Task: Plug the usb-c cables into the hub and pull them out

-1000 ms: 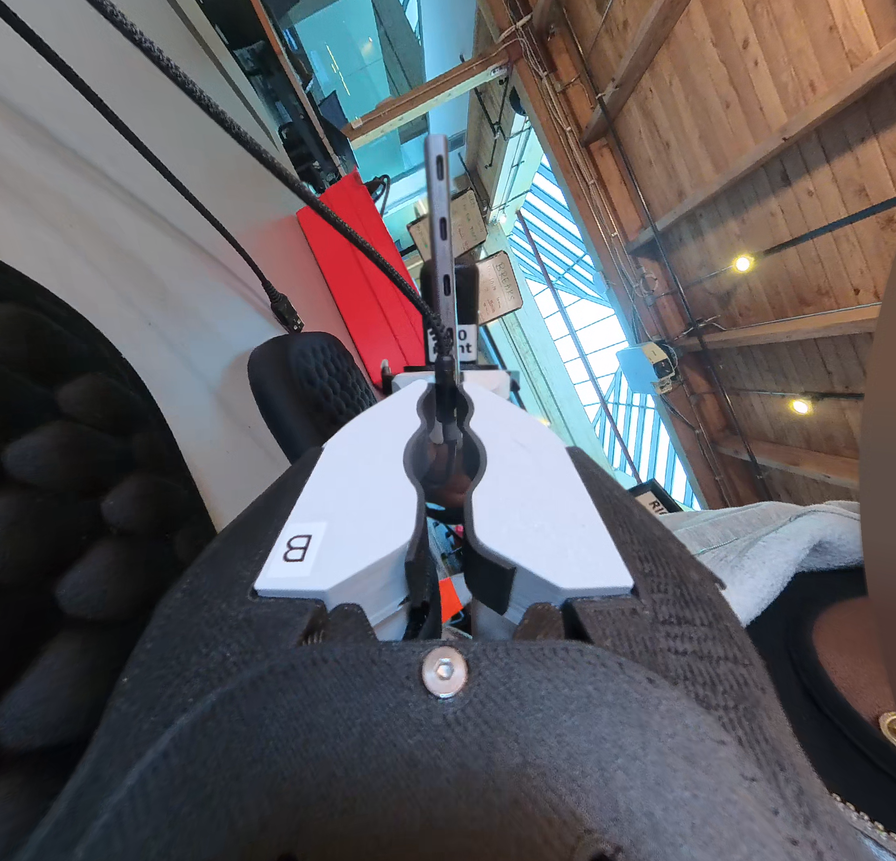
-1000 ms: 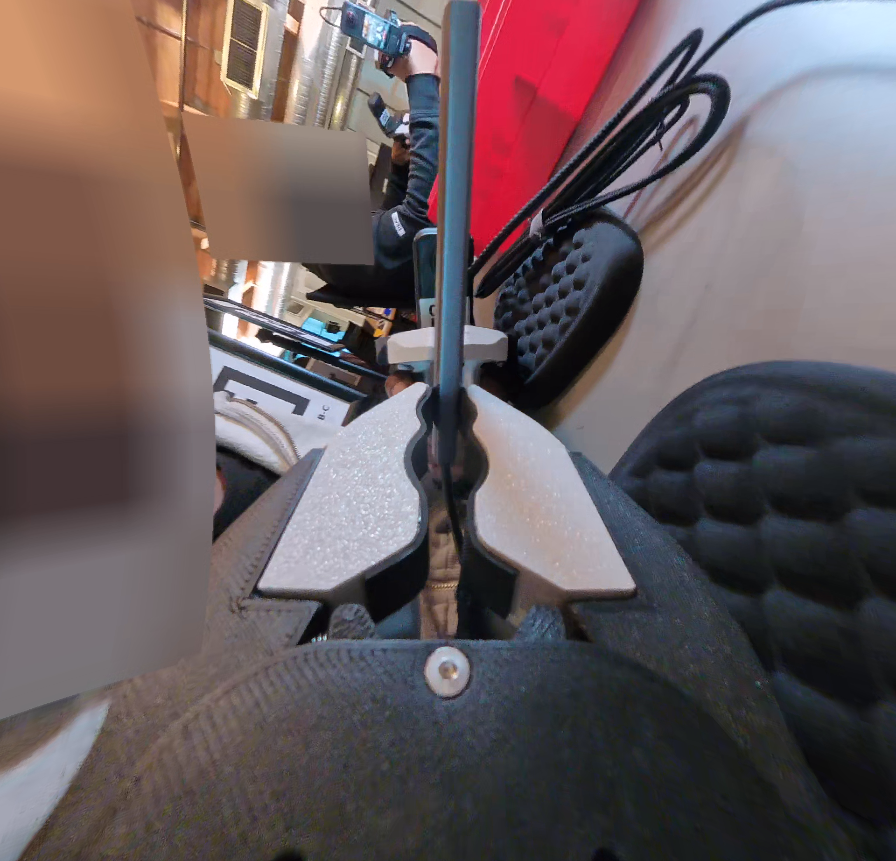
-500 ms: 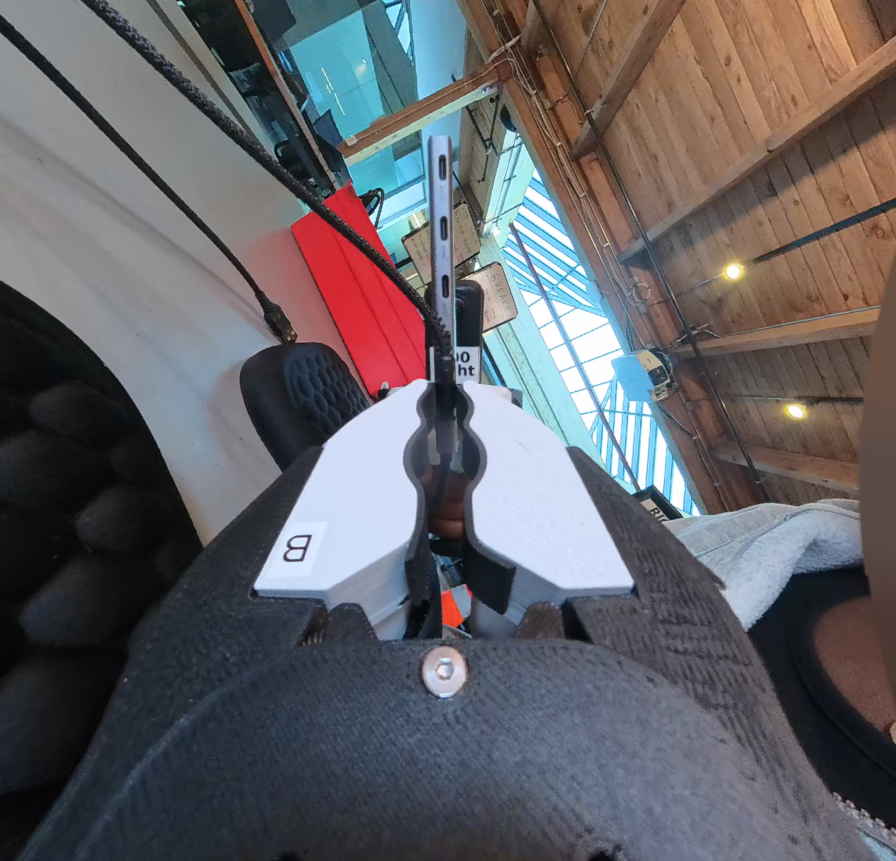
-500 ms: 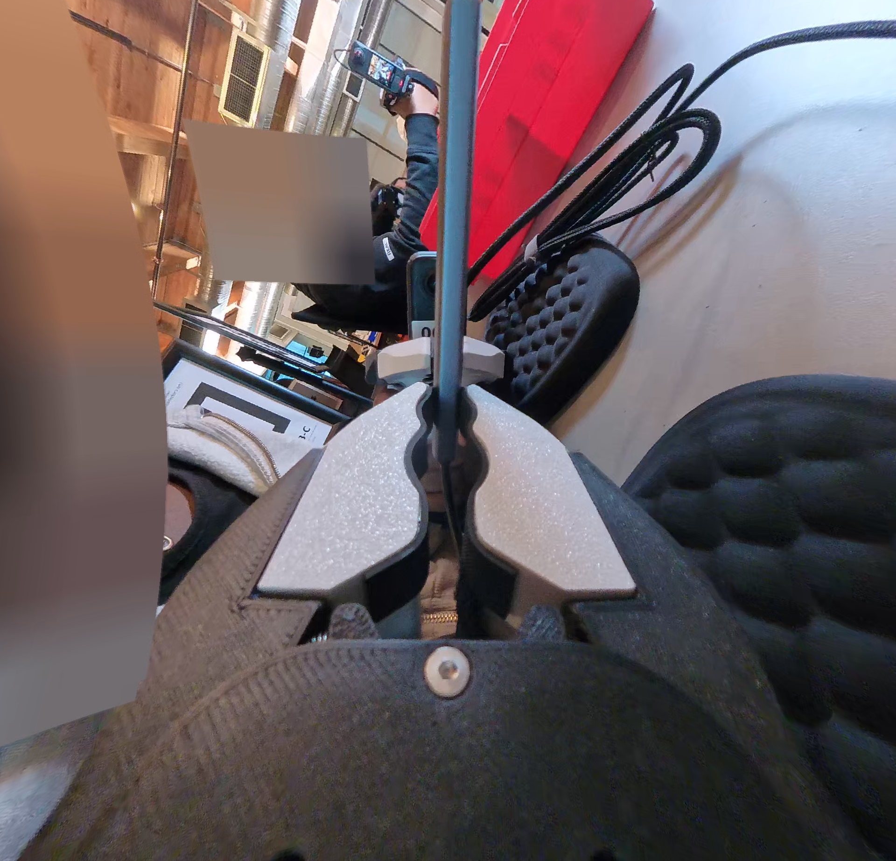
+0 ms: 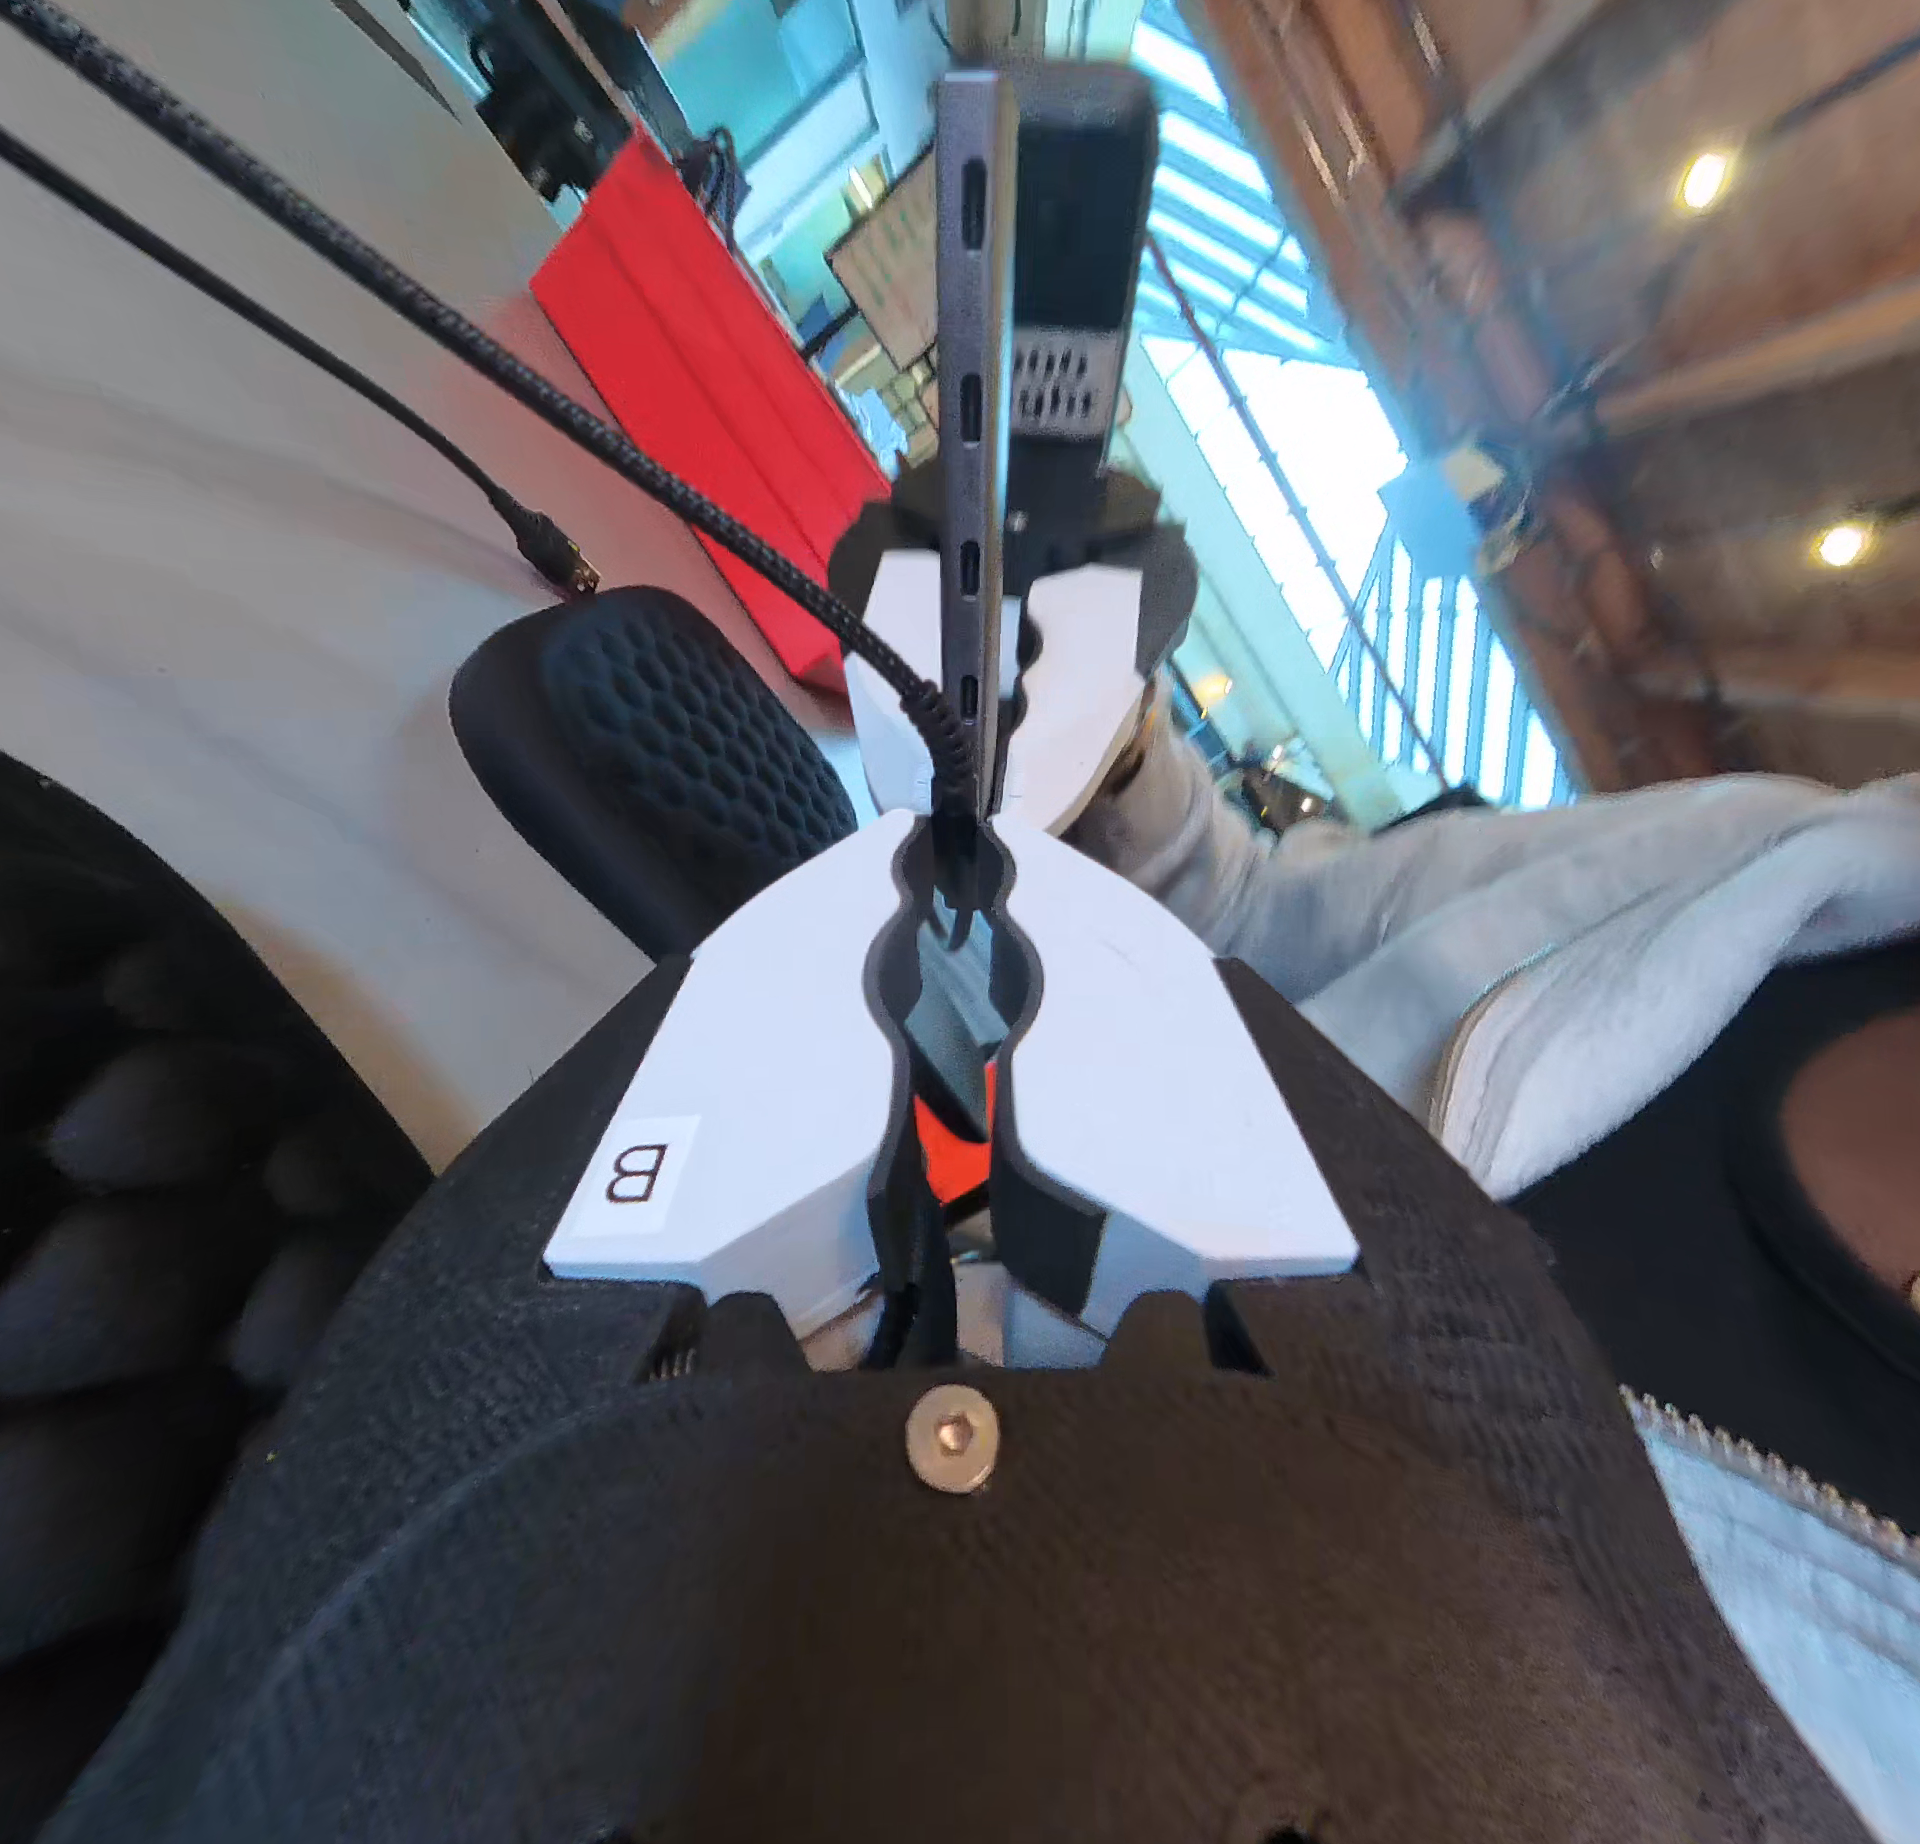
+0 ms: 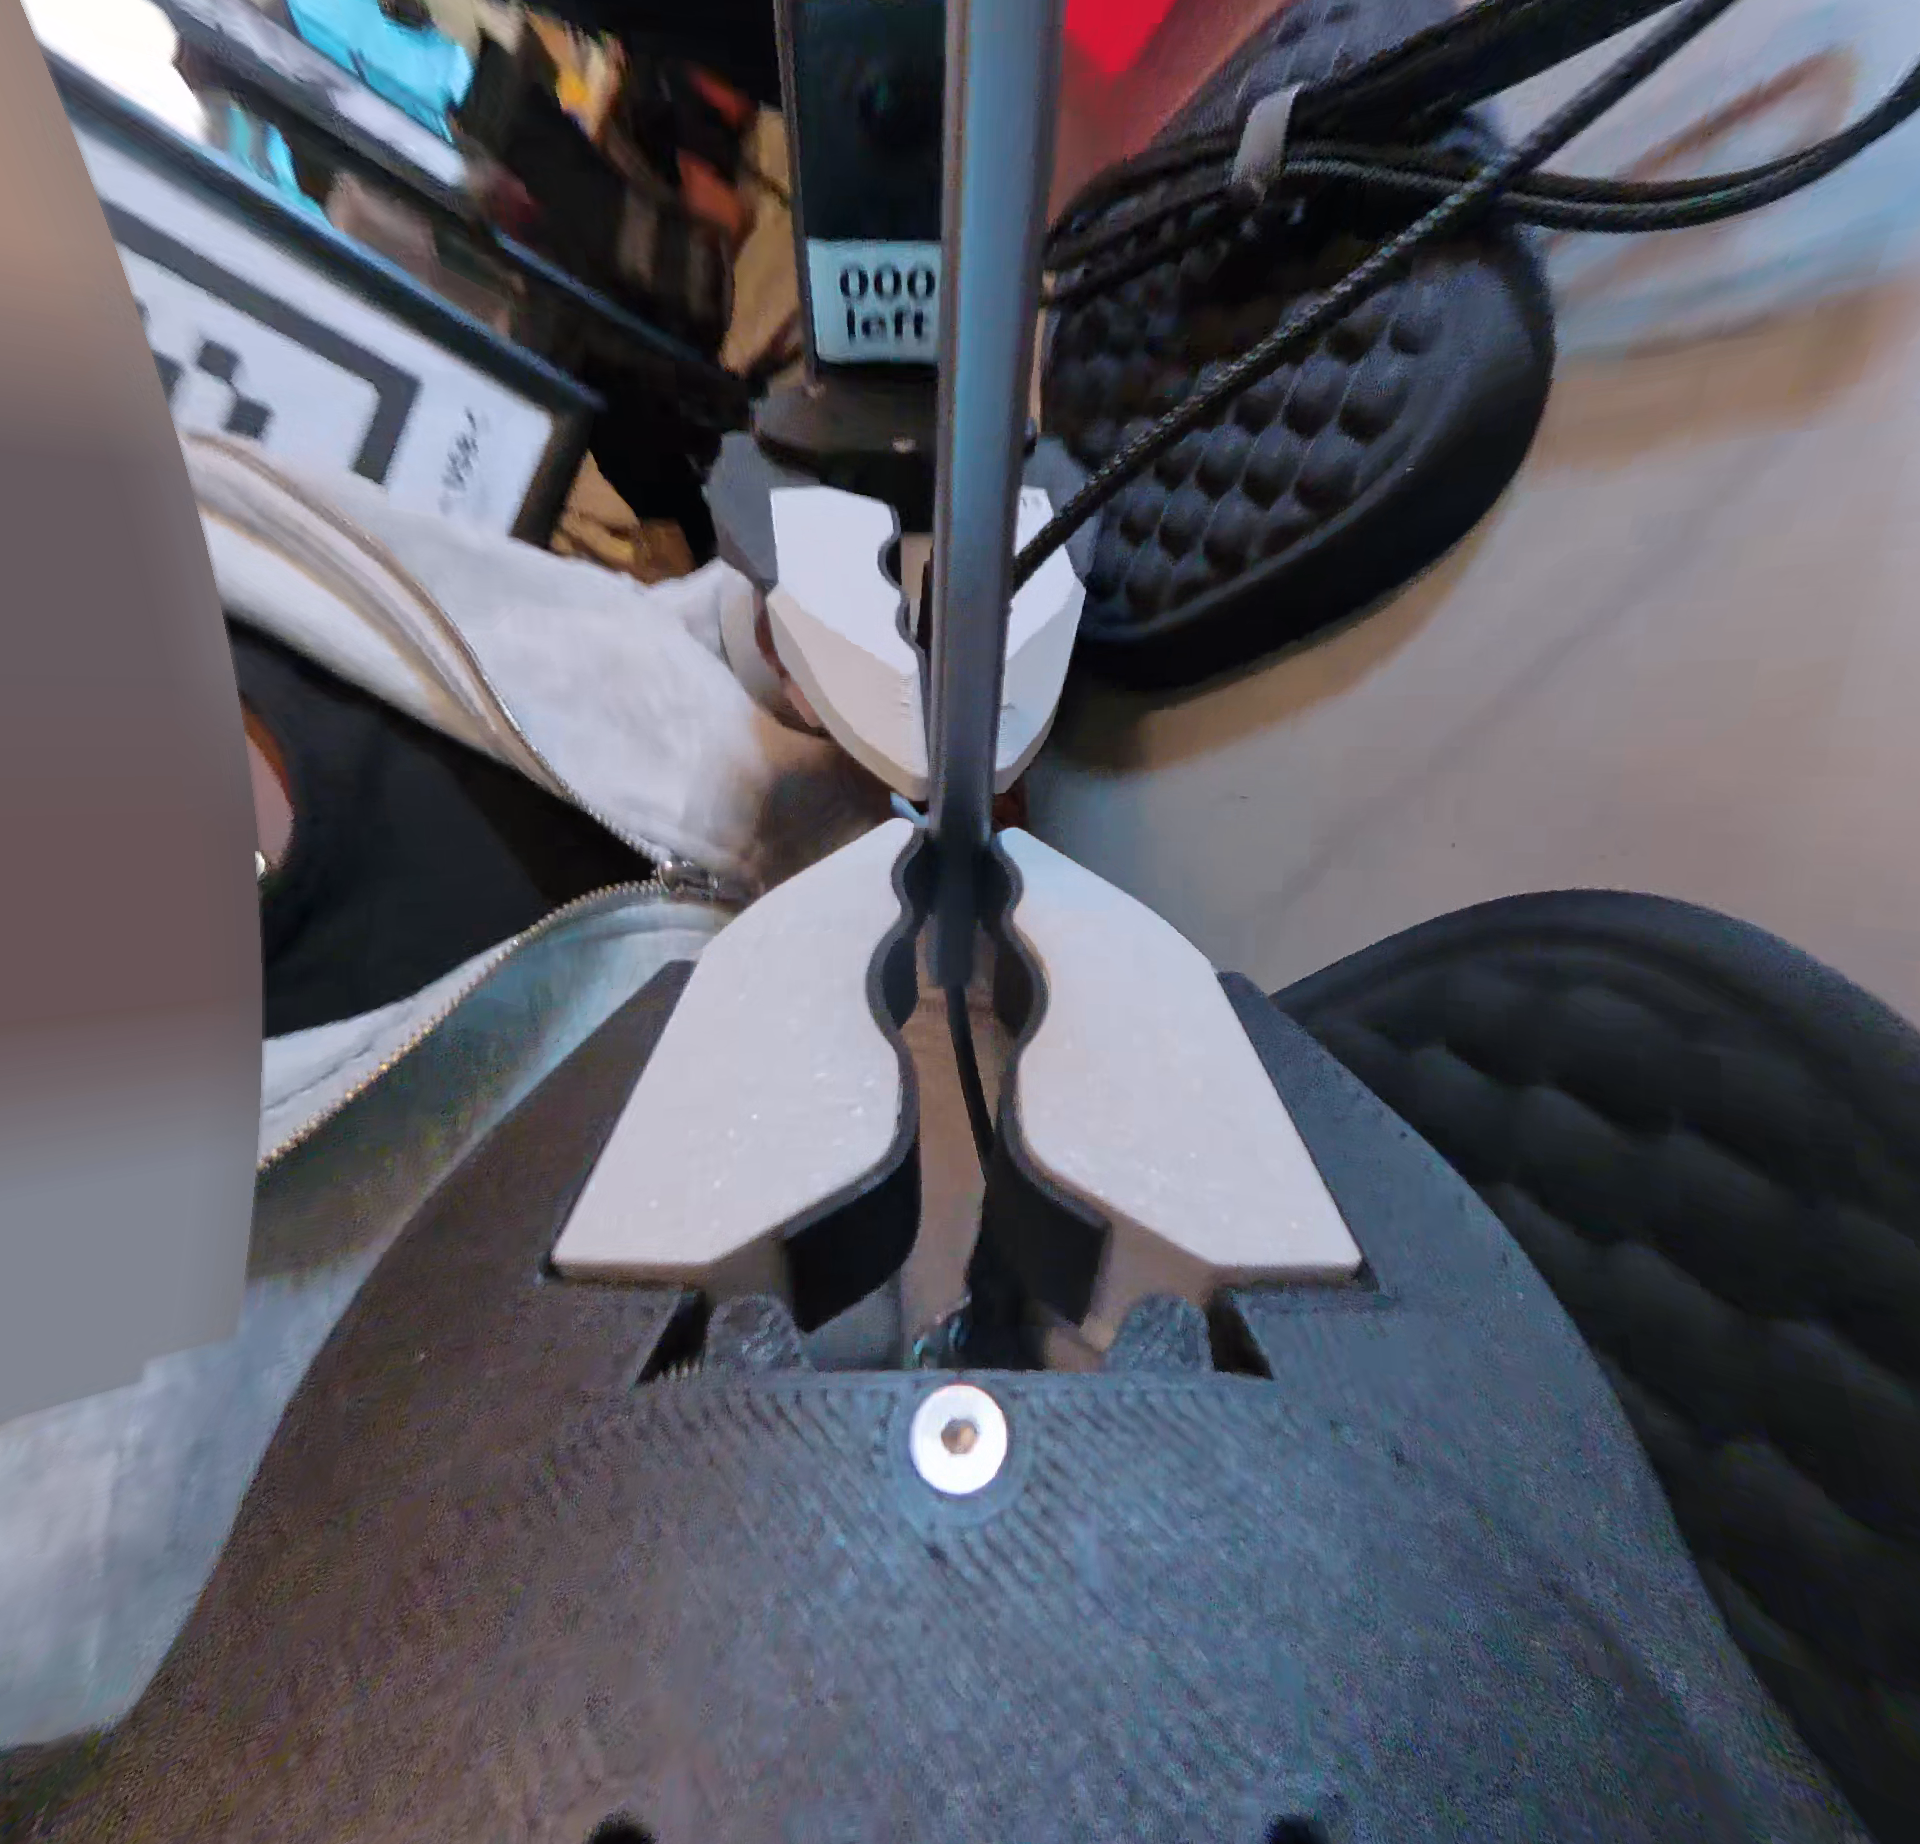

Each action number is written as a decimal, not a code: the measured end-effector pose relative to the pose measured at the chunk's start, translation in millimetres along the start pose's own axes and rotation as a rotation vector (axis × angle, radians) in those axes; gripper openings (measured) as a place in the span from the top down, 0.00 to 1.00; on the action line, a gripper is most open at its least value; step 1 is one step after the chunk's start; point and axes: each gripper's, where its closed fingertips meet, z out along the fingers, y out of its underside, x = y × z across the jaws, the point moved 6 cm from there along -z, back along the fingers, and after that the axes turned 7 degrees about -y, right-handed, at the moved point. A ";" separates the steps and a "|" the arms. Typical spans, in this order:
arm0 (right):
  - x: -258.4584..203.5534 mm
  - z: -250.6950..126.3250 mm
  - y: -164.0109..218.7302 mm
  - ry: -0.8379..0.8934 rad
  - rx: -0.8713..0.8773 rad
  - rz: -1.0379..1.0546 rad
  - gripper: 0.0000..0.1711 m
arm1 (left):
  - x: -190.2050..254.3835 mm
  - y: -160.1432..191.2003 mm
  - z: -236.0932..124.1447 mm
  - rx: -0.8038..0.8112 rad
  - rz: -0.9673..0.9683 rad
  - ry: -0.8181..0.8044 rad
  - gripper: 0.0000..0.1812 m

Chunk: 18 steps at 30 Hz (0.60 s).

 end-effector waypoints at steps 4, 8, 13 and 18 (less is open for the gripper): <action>0.3 9.0 -0.3 0.017 -0.153 -0.027 0.95 | 1.0 2.2 -0.5 -0.018 0.035 -0.023 0.95; 0.6 24.9 1.8 -0.045 -0.146 -0.002 0.94 | 4.1 -0.3 -1.1 -0.016 0.051 -0.004 0.96; 4.7 19.4 -4.6 -0.003 -0.112 -0.015 0.94 | 0.8 -8.7 1.3 -0.032 0.081 -0.037 0.95; 6.6 7.2 -11.1 -0.024 0.159 0.035 0.89 | -5.3 -14.5 -5.4 0.062 -0.013 -0.037 0.95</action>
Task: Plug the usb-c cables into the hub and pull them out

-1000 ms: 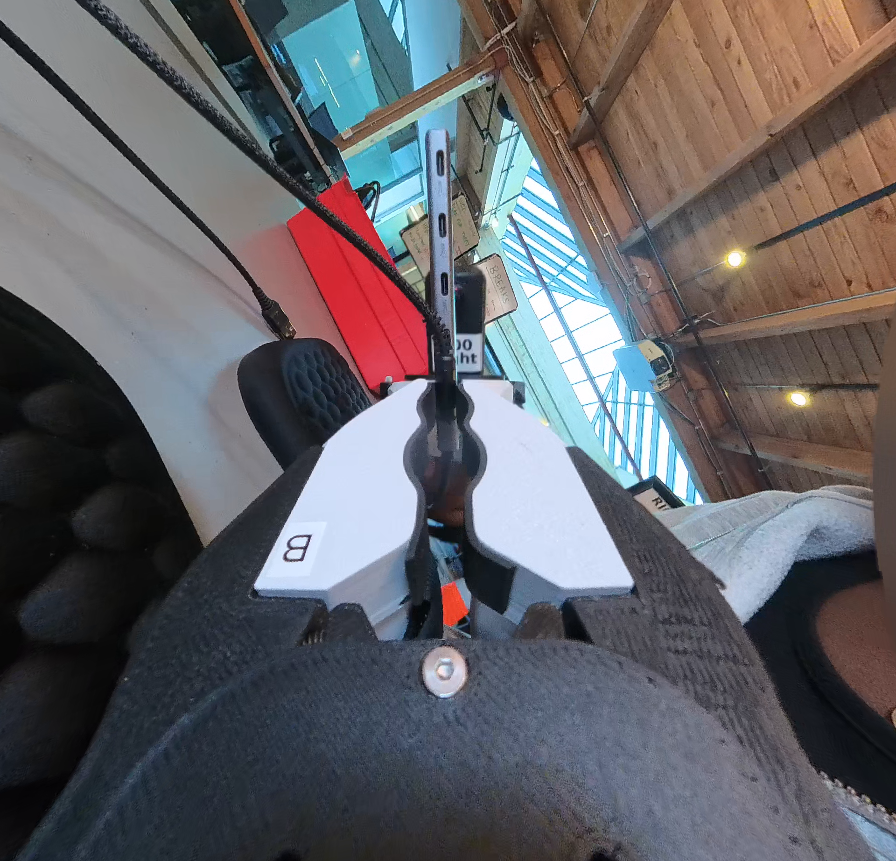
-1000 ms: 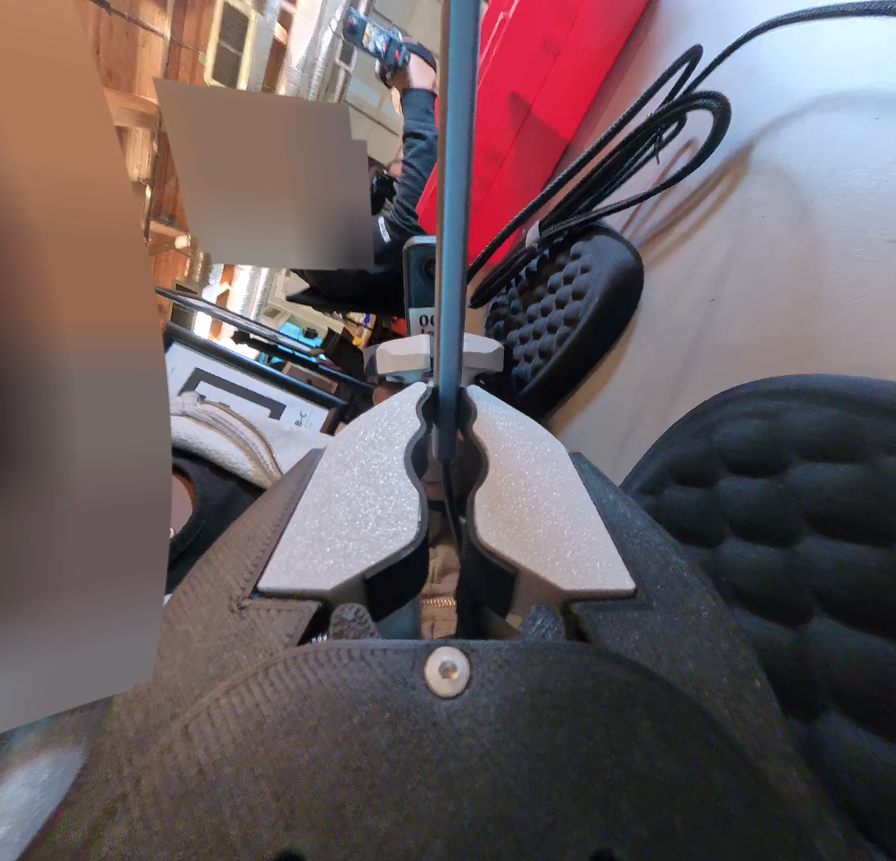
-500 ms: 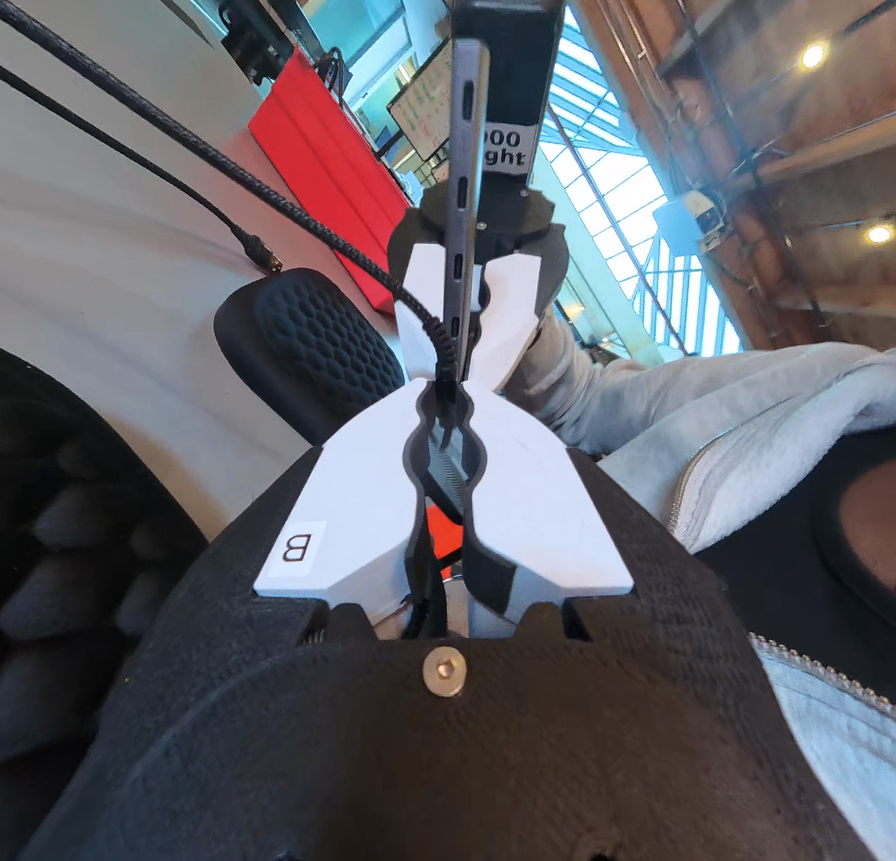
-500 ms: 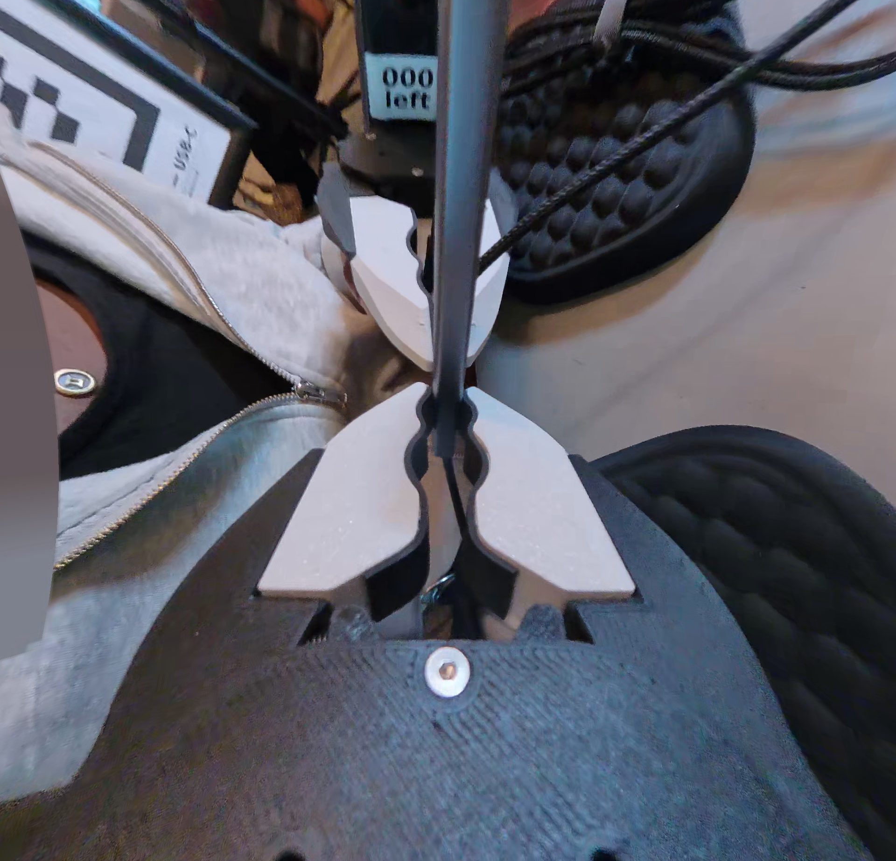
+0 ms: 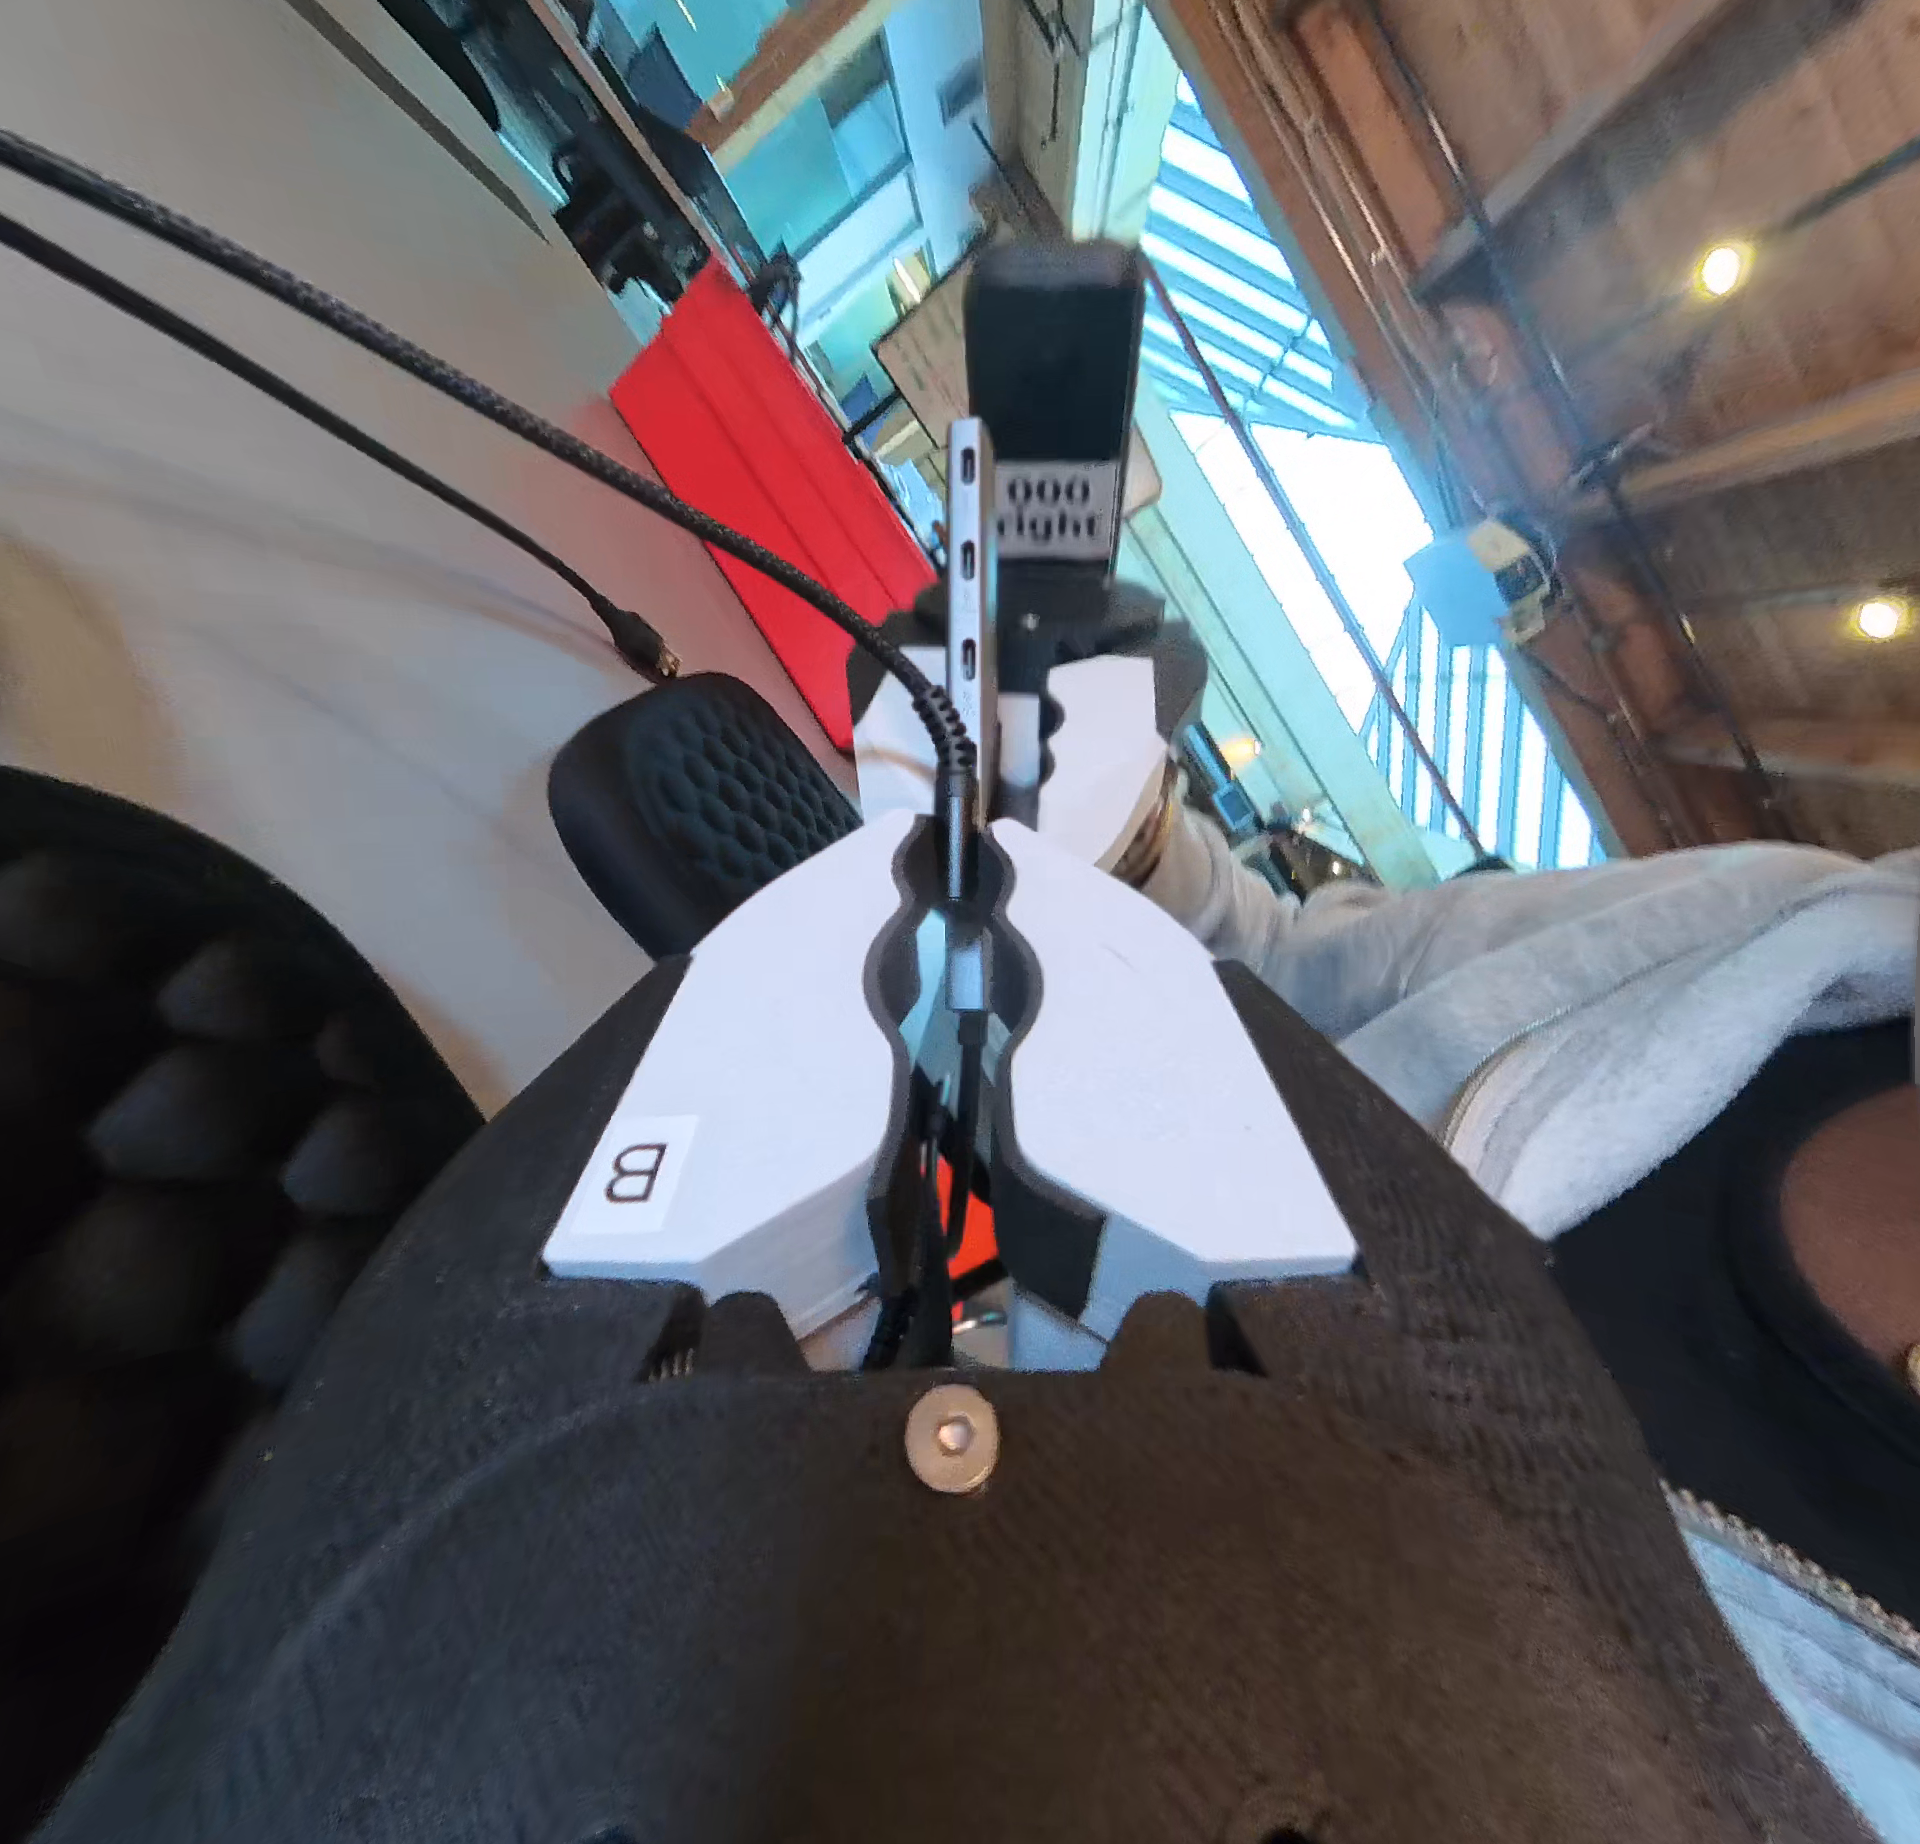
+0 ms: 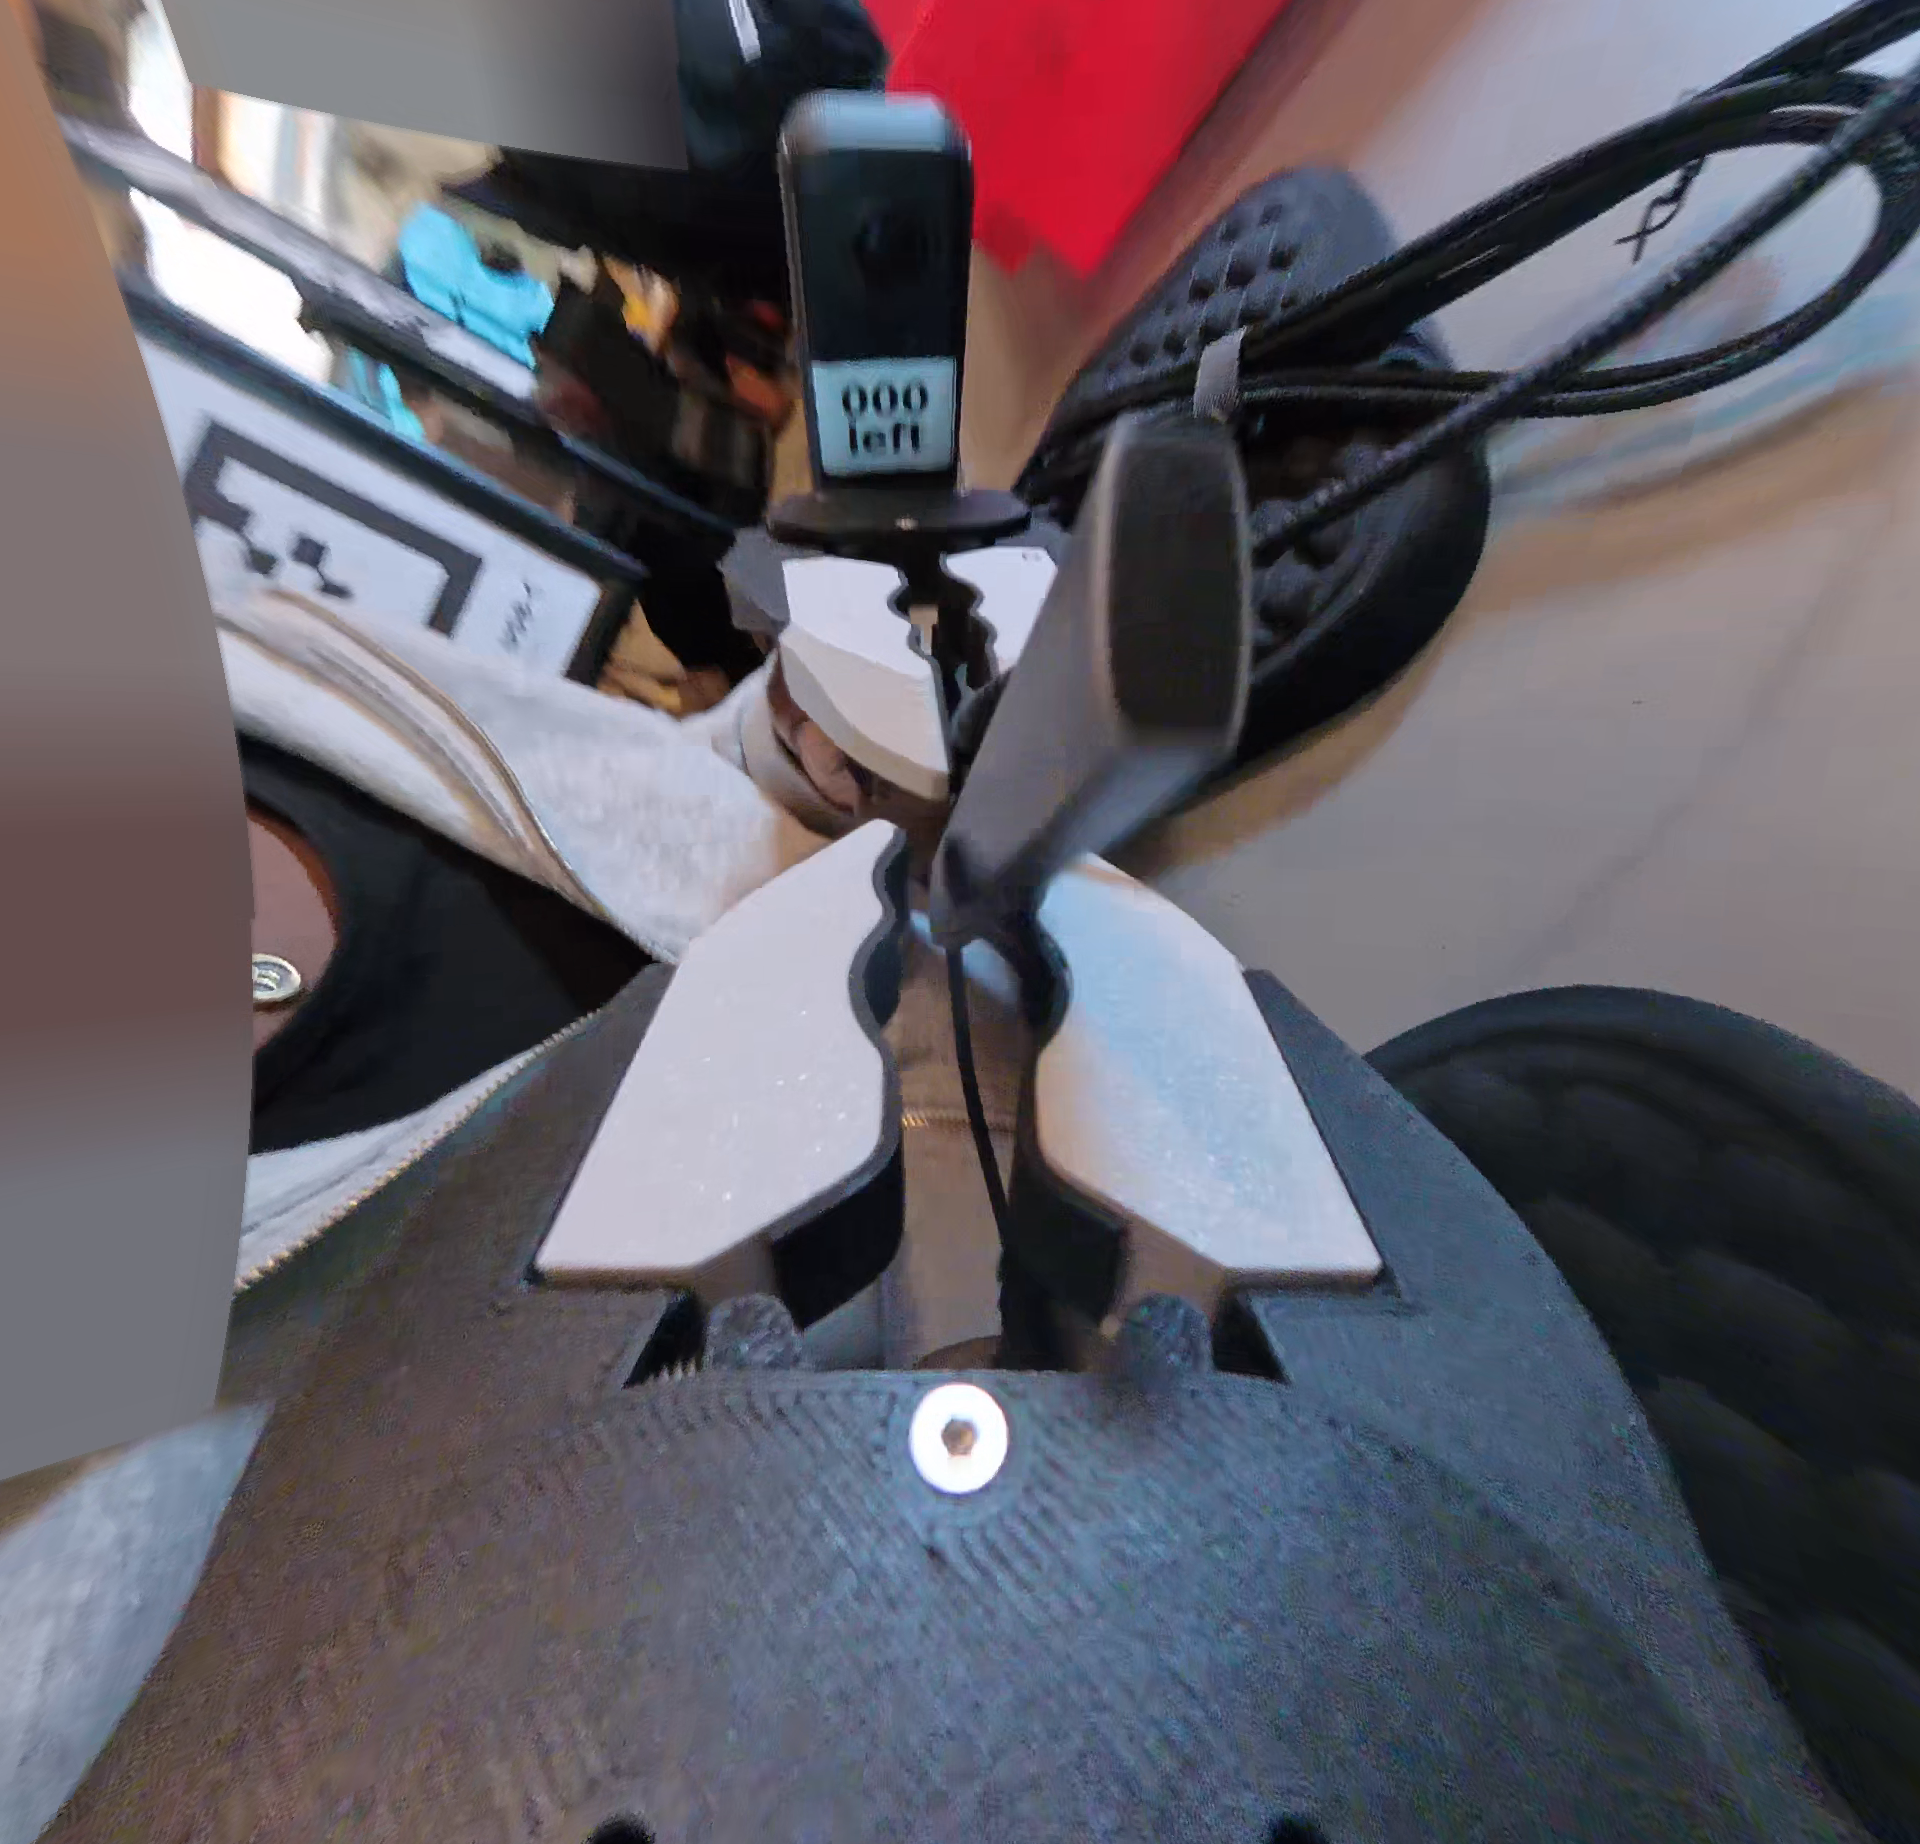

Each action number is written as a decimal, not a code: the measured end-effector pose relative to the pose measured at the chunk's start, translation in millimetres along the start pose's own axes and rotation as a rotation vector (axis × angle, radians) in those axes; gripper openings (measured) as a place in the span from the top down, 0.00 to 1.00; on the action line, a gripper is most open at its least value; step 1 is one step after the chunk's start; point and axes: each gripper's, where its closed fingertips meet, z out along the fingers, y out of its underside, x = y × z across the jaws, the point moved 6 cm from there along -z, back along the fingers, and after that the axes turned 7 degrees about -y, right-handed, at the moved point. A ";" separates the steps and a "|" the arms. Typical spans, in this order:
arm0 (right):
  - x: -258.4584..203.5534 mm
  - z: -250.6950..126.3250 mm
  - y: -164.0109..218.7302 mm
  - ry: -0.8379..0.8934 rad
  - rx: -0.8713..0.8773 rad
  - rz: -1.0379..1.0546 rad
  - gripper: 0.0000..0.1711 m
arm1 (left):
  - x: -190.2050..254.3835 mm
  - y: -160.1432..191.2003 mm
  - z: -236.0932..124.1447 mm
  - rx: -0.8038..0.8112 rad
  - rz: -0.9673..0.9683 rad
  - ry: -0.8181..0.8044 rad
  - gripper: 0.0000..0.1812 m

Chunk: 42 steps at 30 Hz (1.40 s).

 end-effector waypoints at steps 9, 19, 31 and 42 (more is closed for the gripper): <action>4.2 1.9 11.1 -0.057 0.433 0.070 0.95 | -3.7 -2.4 -5.1 0.142 -0.141 0.037 0.95; -0.5 -1.4 -3.6 -0.039 0.570 0.008 0.95 | 4.0 9.4 1.2 0.118 -0.123 0.076 0.95; -5.6 -23.1 -11.6 0.070 0.429 -0.031 0.97 | 4.7 12.9 14.5 0.138 -0.176 0.109 0.95; -8.4 -18.8 9.8 -0.049 0.263 0.010 0.95 | 9.6 17.5 9.5 0.090 -0.105 0.135 0.95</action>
